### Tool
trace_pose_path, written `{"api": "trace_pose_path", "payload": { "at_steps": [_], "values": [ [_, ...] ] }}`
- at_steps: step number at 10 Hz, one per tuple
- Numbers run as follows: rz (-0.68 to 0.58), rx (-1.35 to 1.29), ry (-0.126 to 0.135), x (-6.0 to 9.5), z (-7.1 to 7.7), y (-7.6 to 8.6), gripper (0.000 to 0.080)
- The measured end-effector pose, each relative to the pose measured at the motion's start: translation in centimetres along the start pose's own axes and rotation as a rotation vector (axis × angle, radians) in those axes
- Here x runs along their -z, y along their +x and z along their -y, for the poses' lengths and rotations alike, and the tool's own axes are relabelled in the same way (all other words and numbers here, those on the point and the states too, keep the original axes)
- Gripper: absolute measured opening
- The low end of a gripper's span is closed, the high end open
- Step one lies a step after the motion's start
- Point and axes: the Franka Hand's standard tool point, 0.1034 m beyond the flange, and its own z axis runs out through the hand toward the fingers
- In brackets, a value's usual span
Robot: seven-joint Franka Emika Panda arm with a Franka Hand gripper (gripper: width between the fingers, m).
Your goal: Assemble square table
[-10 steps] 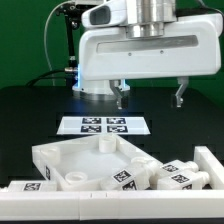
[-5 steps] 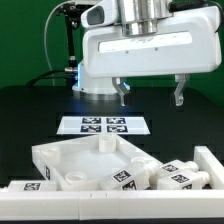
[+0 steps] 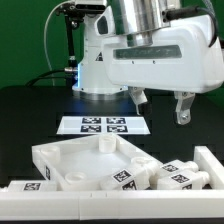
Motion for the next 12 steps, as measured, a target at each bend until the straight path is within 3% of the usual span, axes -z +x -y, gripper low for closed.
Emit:
{"api": "trace_pose_path", "payload": {
  "at_steps": [3, 5, 8, 12],
  "values": [
    [0.010, 0.037, -0.007, -0.5, -0.2, 0.3, 0.0649],
    [0.016, 0.028, -0.018, -2.1, -0.2, 3.3, 0.0649],
    [0.019, 0.008, -0.035, -4.3, -1.1, 4.4, 0.0649],
    [0.024, -0.001, -0.050, -6.3, -2.0, 4.1, 0.0649]
  ]
}}
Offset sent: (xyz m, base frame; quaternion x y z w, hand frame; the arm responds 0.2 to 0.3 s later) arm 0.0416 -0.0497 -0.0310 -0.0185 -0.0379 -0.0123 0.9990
